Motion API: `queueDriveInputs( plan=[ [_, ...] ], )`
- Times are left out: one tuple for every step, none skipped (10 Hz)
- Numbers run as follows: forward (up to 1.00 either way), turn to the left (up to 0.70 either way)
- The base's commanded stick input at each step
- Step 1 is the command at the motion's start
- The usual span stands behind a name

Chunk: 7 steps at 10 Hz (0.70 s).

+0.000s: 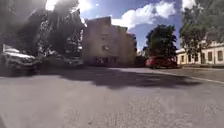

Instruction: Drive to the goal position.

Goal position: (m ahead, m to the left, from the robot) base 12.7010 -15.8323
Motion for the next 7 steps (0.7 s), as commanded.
queueDriveInputs(
  plan=[
    [0.85, 0.00],
    [0.85, 0.00],
    [0.85, 0.00],
    [0.85, 0.00],
    [0.85, 0.00],
    [0.85, 0.00],
    [0.85, 0.00]
  ],
)
